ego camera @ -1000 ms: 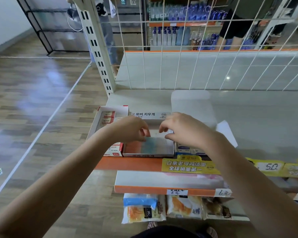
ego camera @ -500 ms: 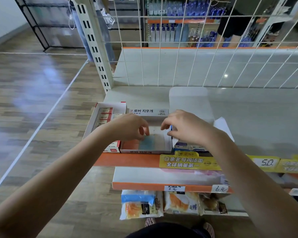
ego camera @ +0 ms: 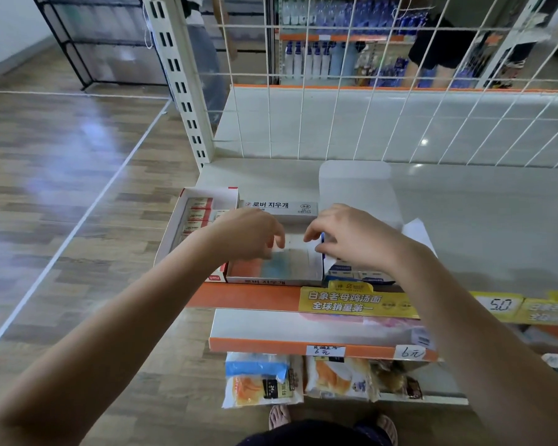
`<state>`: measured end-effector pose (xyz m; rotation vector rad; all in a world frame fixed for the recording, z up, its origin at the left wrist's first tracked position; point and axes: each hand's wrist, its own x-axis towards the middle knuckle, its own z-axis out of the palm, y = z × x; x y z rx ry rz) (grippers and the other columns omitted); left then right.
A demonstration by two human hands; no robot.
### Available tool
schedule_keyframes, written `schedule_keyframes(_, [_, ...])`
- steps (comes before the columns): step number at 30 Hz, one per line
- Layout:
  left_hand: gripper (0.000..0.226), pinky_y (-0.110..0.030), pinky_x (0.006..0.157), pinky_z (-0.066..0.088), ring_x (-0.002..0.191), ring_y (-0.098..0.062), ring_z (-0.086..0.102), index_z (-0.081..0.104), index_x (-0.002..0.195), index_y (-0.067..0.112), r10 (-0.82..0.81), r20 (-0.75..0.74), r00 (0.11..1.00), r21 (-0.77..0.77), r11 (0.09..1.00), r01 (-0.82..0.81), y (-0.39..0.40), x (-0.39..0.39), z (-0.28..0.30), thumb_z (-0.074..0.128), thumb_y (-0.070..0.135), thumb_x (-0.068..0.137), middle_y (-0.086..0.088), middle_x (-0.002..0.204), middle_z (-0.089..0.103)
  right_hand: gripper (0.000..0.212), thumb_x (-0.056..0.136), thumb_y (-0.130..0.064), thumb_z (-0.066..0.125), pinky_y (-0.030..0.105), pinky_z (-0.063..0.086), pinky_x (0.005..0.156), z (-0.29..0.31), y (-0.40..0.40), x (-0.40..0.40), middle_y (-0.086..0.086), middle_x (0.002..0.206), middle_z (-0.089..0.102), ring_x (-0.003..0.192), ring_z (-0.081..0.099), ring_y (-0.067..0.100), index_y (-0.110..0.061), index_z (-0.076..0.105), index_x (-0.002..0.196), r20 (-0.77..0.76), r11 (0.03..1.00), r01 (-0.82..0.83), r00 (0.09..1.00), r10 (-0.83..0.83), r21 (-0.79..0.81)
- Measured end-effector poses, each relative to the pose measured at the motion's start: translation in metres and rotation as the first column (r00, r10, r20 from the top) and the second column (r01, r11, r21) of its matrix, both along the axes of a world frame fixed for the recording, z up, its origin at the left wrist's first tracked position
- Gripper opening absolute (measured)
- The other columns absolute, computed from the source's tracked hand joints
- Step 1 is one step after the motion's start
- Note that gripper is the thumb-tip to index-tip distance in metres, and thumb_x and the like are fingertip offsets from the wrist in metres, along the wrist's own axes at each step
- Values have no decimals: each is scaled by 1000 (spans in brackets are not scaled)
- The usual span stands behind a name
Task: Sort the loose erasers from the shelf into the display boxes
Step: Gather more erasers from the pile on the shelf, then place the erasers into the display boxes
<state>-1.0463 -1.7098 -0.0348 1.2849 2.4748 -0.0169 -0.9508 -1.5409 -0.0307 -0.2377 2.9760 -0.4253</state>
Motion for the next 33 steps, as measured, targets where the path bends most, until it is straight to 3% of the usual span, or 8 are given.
schedule_keyframes(3, [28, -24, 73, 42, 86, -6, 54, 65, 109, 32, 26, 30, 999, 47, 999, -27, 5, -7, 13, 64, 24, 82, 16, 92, 60, 22, 90, -24, 58, 22, 37, 81, 7, 0, -1, -6, 106, 57, 102, 47, 7, -20, 64, 111, -64, 999, -26, 998, 24, -30])
schedule_keyframes(7, [23, -24, 76, 39, 82, -6, 48, 64, 109, 32, -21, -81, 997, 97, 995, 28, 35, -19, 45, 60, 29, 86, 12, 100, 63, 24, 87, -20, 62, 25, 38, 90, 24, 21, 3, -5, 112, 59, 109, 46, 10, -20, 65, 111, -200, 994, 42, 978, -61, -99])
schedule_keyframes(11, [25, -28, 84, 43, 102, -17, 55, 59, 113, 30, -98, -306, 947, 154, 976, 151, 104, -7, 68, 52, 40, 91, 6, 110, 61, 33, 90, -24, 59, 24, 33, 99, 39, 77, 20, 0, 127, 53, 121, 42, 16, -19, 58, 123, -213, 966, 257, 945, -248, 14])
schedule_keyframes(17, [39, -35, 88, 41, 116, -26, 49, 49, 129, 24, -282, -395, 875, 160, 916, 367, 243, 66, 69, 46, 41, 93, -5, 125, 50, 44, 89, -27, 59, 35, 33, 106, 45, 190, 91, 5, 135, 46, 130, 37, 23, -17, 49, 131, -191, 800, 588, 805, -562, 121])
schedule_keyframes(23, [50, -37, 97, 36, 125, -27, 40, 40, 137, 23, -461, -406, 789, 62, 848, 527, 391, 163, 51, 46, 46, 93, -6, 137, 41, 51, 91, -28, 56, 38, 32, 106, 26, 310, 188, 7, 143, 37, 131, 34, 26, -18, 40, 138, -151, 575, 795, 603, -783, 192])
schedule_keyframes(27, [55, -43, 100, 33, 129, -30, 35, 34, 141, 22, -506, -332, 796, 51, 833, 551, 476, 222, 31, 46, 45, 93, -9, 141, 36, 58, 91, -29, 55, 40, 31, 109, 8, 388, 254, 9, 149, 28, 136, 28, 29, -16, 32, 142, -90, 489, 846, 515, -852, 213])
schedule_keyframes(30, [54, -41, 101, 34, 128, -30, 36, 37, 140, 20, -501, -237, 832, 76, 845, 530, 529, 251, 12, 49, 42, 92, -9, 142, 35, 57, 93, -21, 52, 34, 28, 106, -2, 437, 296, 10, 148, 30, 135, 31, 28, -10, 30, 144, -29, 458, 877, 467, -884, 146])
schedule_keyframes(33, [43, -39, 92, 41, 120, -30, 46, 49, 128, 18, -451, -185, 873, 144, 867, 478, 573, 265, -3, 50, 38, 91, -9, 136, 44, 50, 90, -11, 55, 34, 33, 103, -13, 484, 323, 15, 139, 42, 129, 40, 31, -6, 41, 137, 14, 397, 918, 397, -918, 2])
